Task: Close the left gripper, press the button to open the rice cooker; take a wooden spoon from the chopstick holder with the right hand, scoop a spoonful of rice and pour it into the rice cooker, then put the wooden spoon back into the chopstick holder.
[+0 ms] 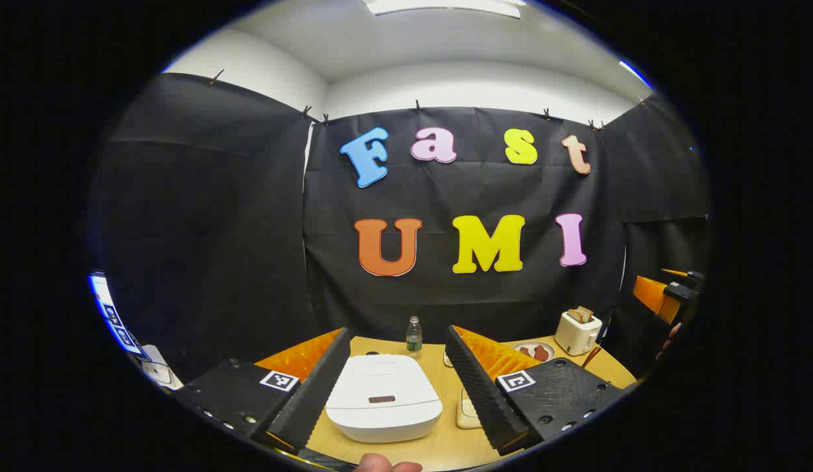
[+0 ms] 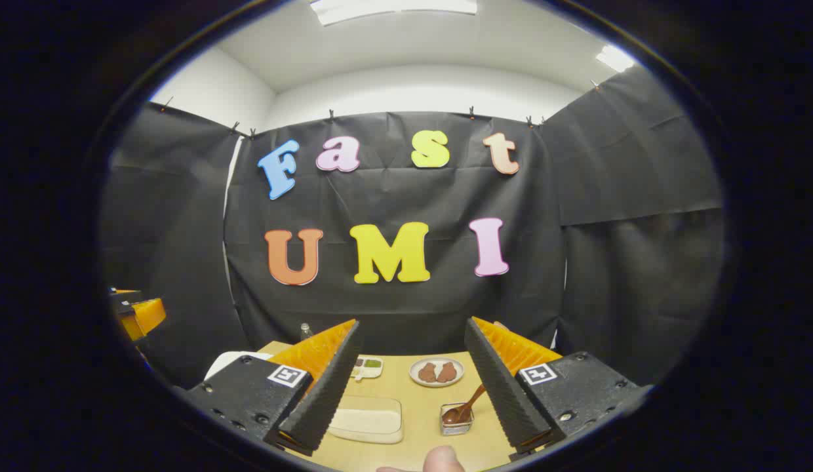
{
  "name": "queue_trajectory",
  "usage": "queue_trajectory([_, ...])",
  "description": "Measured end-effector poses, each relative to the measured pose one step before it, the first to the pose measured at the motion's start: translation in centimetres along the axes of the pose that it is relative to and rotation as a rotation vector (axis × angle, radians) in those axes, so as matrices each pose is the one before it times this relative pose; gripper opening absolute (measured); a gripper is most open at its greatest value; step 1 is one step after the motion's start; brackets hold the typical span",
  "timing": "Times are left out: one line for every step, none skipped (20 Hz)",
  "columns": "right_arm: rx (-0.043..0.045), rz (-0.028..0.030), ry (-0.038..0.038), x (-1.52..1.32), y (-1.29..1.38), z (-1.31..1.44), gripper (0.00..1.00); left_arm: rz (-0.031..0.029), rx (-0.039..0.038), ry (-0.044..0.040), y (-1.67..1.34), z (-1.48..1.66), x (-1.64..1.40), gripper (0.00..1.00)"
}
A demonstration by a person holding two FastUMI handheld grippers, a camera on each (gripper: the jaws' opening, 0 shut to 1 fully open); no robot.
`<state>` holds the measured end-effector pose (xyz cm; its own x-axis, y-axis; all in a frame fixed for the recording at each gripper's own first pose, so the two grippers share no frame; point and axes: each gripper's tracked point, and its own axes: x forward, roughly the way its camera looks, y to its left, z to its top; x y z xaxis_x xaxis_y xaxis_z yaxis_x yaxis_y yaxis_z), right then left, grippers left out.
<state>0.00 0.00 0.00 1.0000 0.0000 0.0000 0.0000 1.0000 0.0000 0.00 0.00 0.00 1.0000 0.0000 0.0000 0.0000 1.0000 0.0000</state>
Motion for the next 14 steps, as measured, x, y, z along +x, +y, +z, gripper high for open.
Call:
queue_trajectory([0.00358,0.00159,0.00382,0.129,-0.047,-0.155,1.00,0.00116,-0.00384,0.00431,0.056,-0.065,0.139,0.95])
queue_trajectory([0.00558,0.00044,0.00039,0.136,-0.002,0.077,1.00,0.00169,-0.00400,0.00500,0.035,-0.031,0.141,0.94])
queue_trajectory([0.00372,-0.00090,-0.00260,0.200,-0.081,0.141,0.96,0.00145,-0.00065,0.00340,0.056,-0.138,-0.078,0.94])
queue_trajectory([-0.00032,-0.00262,0.00052,0.117,-0.155,-0.008,0.96,0.00059,0.00332,0.00284,-0.110,-0.062,0.157,0.94])
queue_trajectory([-0.00191,-0.00276,-0.00103,0.062,-0.172,-0.050,0.96,0.00270,0.00232,0.00161,0.129,-0.071,0.042,0.95])
queue_trajectory([-0.00443,-0.00135,0.00072,0.099,-0.076,-0.105,0.96,0.00025,-0.00007,-0.00054,-0.057,-0.093,0.109,0.94])
queue_trajectory([-0.00575,-0.00303,0.00309,0.036,-0.147,-0.305,0.98,-0.00152,-0.00152,0.00163,-0.123,-0.009,-0.008,0.95])
queue_trajectory([-0.00505,-0.00276,0.00934,0.165,-0.187,-0.272,1.00,0.00075,0.00025,0.00212,-0.028,-0.047,0.045,0.95])
queue_trajectory([0.00074,0.00004,0.00749,0.029,-0.072,-0.304,1.00,0.00051,0.00106,0.00306,0.165,-0.190,0.047,0.95])
queue_trajectory([0.00330,-0.00256,0.00620,0.096,-0.137,-0.197,0.96,0.00207,0.00213,0.00407,-0.028,-0.195,0.087,0.95])
queue_trajectory([0.00420,-0.00189,0.00414,0.110,-0.128,-0.103,0.96,0.00223,0.00261,0.00486,0.168,-0.174,0.043,0.95])
queue_trajectory([0.00277,-0.00066,0.00375,0.087,-0.035,-0.152,1.00,0.00219,0.00101,0.00494,0.120,-0.155,0.086,0.95])
queue_trajectory([0.00126,0.00107,0.00256,0.065,0.124,-0.098,1.00,0.00291,0.00023,0.00262,0.022,-0.101,0.137,0.95])
queue_trajectory([0.00043,0.00234,0.00176,0.129,0.024,0.007,0.96,0.00297,0.00040,0.00238,-0.011,-0.075,0.172,0.94])
